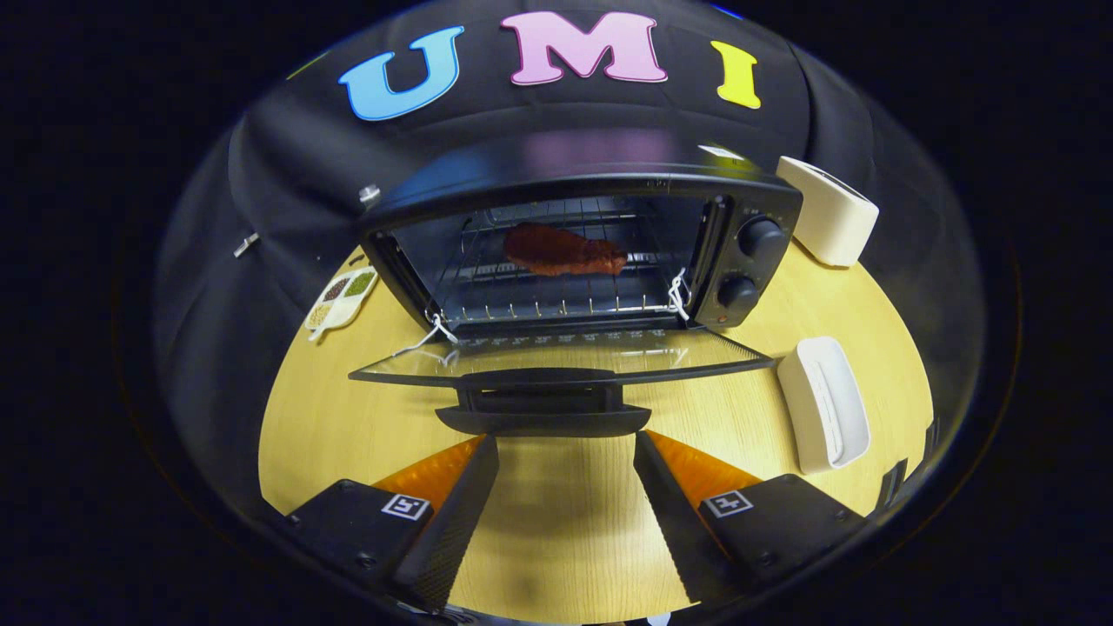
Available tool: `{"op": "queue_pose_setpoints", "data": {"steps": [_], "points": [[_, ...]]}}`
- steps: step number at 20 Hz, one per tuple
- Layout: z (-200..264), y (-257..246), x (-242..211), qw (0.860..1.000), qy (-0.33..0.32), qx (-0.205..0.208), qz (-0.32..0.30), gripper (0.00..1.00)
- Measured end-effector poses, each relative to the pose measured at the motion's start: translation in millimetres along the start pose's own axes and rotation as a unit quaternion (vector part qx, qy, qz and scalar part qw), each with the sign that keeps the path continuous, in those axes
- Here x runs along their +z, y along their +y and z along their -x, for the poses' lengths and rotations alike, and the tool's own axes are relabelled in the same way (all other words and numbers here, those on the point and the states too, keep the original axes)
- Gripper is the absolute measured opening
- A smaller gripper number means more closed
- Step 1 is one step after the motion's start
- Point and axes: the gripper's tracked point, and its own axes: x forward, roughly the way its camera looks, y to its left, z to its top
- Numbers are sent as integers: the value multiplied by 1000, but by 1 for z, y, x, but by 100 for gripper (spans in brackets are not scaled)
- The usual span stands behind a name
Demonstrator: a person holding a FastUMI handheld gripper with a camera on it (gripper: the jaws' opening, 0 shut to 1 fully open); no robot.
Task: Open the toaster oven, put the food inside, and close the toaster oven door.
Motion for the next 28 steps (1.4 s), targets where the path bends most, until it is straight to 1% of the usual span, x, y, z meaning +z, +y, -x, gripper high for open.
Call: {"op": "queue_pose_setpoints", "data": {"steps": [6, 10, 16, 21, 28], "points": [[15, 0, 47, 998, -57, 0, -2, 97], [43, -4, 76, 995, -99, 6, 9, 97], [61, -6, 82, 992, -126, 12, 23, 97], [96, -20, 110, 983, -178, 17, 38, 96], [164, -66, 186, 963, -266, 8, 30, 96]]}}
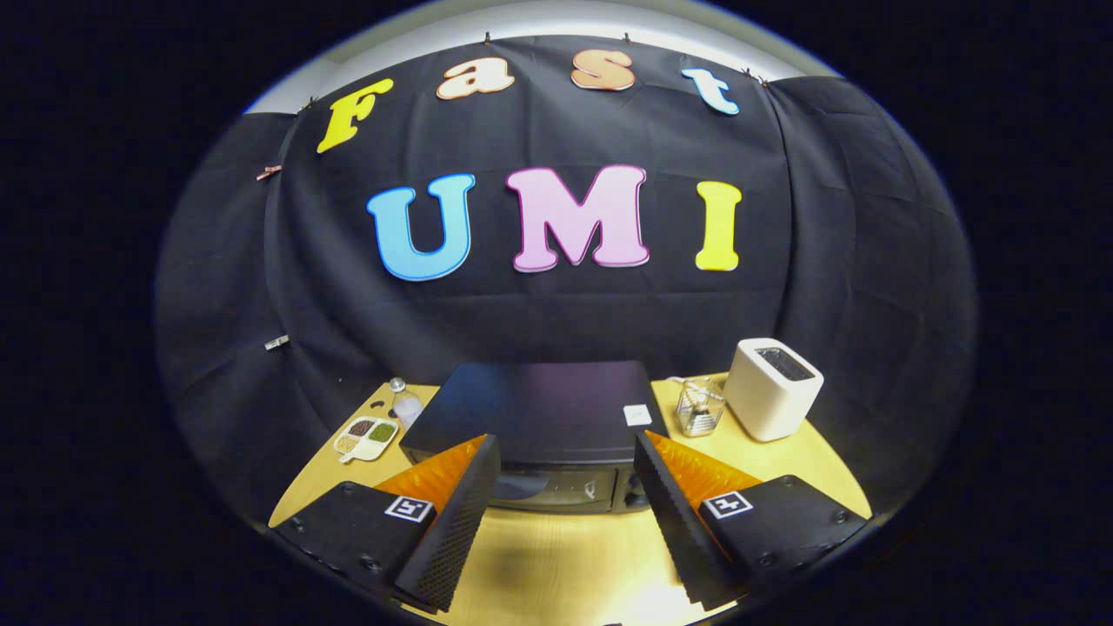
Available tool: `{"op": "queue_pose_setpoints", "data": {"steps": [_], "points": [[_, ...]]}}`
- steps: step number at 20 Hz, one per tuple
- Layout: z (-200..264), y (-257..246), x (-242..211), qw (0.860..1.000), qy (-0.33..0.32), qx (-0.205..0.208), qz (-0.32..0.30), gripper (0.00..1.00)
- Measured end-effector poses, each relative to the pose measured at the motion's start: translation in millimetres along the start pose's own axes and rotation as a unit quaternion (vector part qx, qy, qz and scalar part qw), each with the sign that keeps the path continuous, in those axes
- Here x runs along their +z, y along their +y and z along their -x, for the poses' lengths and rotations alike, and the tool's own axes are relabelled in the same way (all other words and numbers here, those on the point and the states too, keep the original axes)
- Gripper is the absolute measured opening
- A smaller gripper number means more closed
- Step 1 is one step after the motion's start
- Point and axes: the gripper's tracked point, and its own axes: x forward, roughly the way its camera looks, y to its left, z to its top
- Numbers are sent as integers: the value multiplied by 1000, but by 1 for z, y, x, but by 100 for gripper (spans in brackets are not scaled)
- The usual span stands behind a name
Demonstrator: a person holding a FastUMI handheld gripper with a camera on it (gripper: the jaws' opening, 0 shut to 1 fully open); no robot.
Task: Open the toaster oven, put the food inside, and close the toaster oven door.
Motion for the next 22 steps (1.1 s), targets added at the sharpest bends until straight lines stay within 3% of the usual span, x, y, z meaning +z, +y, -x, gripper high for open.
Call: {"op": "queue_pose_setpoints", "data": {"steps": [8, 15, 22], "points": [[33, -95, 96, 994, -97, -46, -3, 96], [45, -153, 106, 992, -110, -53, -4, 96], [52, -170, 112, 992, -121, -46, -5, 96]]}}
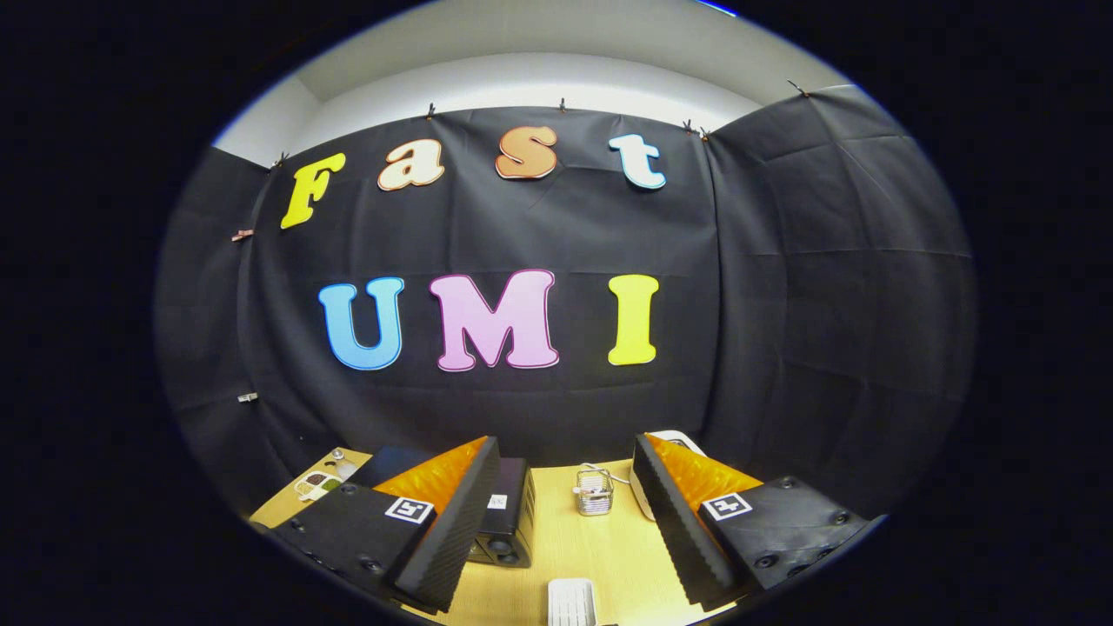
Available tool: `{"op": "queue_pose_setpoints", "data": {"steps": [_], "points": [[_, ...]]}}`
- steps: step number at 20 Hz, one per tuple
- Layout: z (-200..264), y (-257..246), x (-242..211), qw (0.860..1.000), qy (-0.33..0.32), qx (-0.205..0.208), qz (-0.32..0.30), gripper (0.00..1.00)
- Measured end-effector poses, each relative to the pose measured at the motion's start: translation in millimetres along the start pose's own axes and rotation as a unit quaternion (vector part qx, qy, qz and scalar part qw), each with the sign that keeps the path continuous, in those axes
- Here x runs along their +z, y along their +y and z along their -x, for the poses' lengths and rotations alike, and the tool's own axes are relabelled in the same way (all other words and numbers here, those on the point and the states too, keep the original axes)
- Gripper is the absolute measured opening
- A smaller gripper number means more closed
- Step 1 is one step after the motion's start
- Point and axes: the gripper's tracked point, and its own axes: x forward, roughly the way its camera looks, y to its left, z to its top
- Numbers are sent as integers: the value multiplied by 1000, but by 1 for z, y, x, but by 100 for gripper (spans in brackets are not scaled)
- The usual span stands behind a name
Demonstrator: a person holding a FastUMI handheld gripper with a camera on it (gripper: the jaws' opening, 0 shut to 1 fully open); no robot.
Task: Open the toaster oven, put the food inside, and close the toaster oven door.
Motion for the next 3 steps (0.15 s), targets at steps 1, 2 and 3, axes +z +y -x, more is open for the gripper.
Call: {"op": "queue_pose_setpoints", "data": {"steps": [1, 2, 3], "points": [[1, -1, 1, 1000, 0, -1, -2, 96], [1, 0, 1, 1000, 0, 1, -5, 96], [2, 0, 1, 1000, 1, 2, -5, 96]]}}
